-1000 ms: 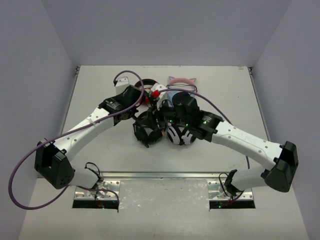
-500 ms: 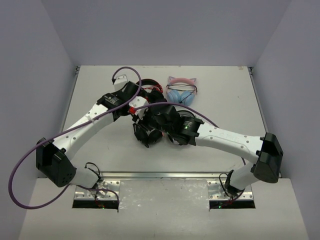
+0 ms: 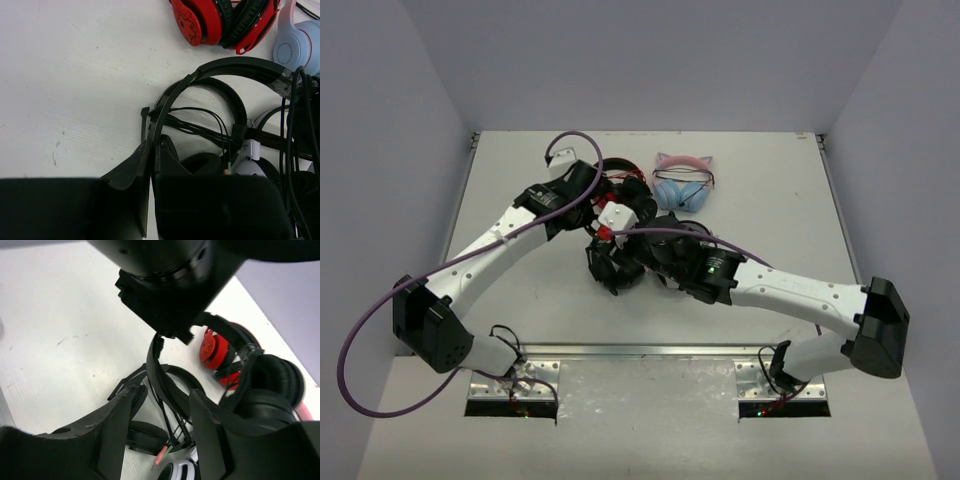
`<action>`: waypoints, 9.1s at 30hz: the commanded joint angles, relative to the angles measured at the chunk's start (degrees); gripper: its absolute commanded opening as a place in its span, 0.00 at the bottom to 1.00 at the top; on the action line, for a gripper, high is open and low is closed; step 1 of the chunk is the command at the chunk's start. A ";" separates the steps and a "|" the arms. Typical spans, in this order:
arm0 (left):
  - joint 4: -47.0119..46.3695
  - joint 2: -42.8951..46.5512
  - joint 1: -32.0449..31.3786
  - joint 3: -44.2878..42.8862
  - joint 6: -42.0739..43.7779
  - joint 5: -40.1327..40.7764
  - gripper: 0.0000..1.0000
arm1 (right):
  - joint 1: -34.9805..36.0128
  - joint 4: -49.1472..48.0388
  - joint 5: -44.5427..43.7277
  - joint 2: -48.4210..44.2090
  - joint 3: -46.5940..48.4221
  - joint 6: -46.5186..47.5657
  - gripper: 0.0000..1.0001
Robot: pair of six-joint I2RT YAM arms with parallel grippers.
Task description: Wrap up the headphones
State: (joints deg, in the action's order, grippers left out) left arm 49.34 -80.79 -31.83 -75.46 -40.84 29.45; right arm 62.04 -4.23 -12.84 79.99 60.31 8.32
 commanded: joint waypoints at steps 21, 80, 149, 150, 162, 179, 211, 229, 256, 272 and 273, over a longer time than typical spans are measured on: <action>-2.15 0.29 2.22 -8.12 0.85 -4.23 0.00 | -0.52 -1.74 3.88 2.10 4.55 8.47 0.40; -7.42 5.65 2.22 -0.30 4.54 -5.02 0.00 | -9.75 -6.41 1.24 0.35 4.46 -2.16 0.01; -14.53 9.87 -0.95 5.32 4.98 5.97 0.00 | -12.82 16.35 -0.96 17.13 25.20 -18.07 0.01; -14.71 9.87 -1.04 5.50 4.98 5.71 0.00 | -12.91 16.79 -0.09 17.39 25.64 -18.07 0.03; -18.32 9.60 -0.86 7.96 6.04 0.87 0.00 | -13.17 14.60 4.50 15.03 24.59 -19.48 0.19; -19.55 7.41 1.51 9.28 6.30 -2.30 0.00 | -14.41 14.69 -2.54 12.12 23.27 -18.86 0.28; -22.35 -3.40 24.88 -1.71 28.07 -15.19 0.00 | -18.10 17.06 -3.34 -21.79 -2.03 -17.02 0.99; -43.54 -17.11 42.47 6.64 53.75 -40.34 0.00 | -18.10 15.49 1.15 -32.52 -12.32 -20.27 0.99; -52.33 -27.14 48.01 14.38 54.73 -36.04 0.19 | -18.10 13.55 1.94 -35.60 -16.02 -19.48 0.99; -45.41 -7.63 47.57 12.89 39.02 -10.69 1.00 | -18.10 13.81 -1.57 -34.11 -16.11 -17.63 0.99; -41.73 -6.41 47.57 11.32 34.56 -8.47 1.00 | -18.10 14.24 -2.27 -33.76 -15.50 -17.55 0.99</action>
State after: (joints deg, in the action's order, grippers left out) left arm 3.55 -92.07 15.40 -60.23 2.94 10.24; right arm 44.01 11.66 -12.91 45.41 43.81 -10.31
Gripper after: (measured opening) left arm 0.999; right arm 0.992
